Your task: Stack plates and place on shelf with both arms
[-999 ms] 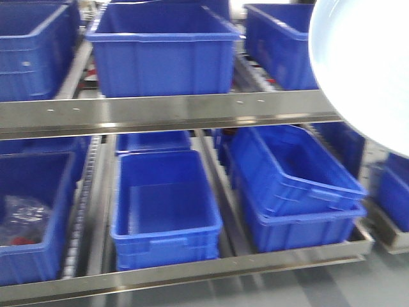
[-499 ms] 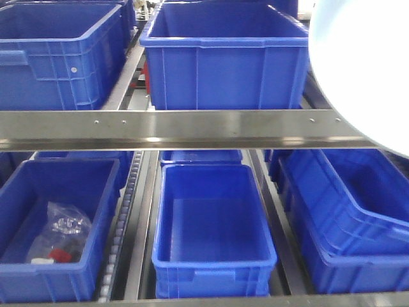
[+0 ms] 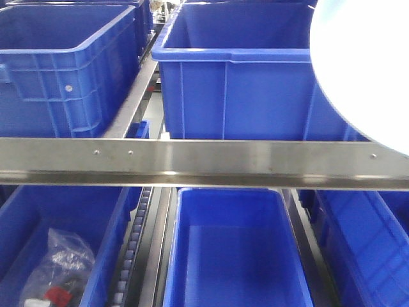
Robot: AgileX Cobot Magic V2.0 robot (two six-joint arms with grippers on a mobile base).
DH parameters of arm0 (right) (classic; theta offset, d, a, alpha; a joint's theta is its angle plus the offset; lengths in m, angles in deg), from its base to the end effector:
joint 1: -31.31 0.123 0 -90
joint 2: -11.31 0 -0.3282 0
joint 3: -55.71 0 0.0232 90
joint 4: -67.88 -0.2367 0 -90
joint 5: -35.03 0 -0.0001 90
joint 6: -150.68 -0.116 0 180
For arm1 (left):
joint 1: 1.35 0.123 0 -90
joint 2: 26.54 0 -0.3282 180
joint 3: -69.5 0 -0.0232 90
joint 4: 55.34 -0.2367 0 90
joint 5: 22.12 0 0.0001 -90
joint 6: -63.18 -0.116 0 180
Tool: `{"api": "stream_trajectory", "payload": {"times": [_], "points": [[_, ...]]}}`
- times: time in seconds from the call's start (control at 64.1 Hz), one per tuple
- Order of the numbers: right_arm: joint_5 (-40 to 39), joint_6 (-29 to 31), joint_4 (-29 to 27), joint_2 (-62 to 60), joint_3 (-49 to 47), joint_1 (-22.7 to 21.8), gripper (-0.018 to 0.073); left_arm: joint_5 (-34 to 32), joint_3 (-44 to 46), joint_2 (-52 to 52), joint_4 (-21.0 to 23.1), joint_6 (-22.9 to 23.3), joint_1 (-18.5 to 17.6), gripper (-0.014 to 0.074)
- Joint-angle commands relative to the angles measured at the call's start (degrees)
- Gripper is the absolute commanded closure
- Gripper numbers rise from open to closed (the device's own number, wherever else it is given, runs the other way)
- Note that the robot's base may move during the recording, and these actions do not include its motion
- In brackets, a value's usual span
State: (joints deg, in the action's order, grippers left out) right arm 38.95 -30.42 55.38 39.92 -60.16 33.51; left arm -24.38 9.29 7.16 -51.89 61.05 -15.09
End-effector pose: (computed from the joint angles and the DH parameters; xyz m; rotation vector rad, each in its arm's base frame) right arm 0.0645 0.0042 0.2787 0.1564 1.6829 0.2191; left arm 0.0784 -0.0189 0.3087 0.1716 1.5941 -0.2022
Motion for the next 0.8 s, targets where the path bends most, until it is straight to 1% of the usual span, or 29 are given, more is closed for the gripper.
{"api": "stream_trajectory", "payload": {"times": [0.0, 0.78], "points": [[-5.84, 0.0, 0.15, 0.15, -1.81, -0.19, 0.0511, -4.97, 2.02, 0.33, 0.55, 0.58, -0.43, 0.0514], [-5.84, 0.0, 0.15, 0.15, -1.81, -0.19, 0.0511, -4.97, 2.02, 0.33, 0.55, 0.58, -0.43, 0.0514]]}}
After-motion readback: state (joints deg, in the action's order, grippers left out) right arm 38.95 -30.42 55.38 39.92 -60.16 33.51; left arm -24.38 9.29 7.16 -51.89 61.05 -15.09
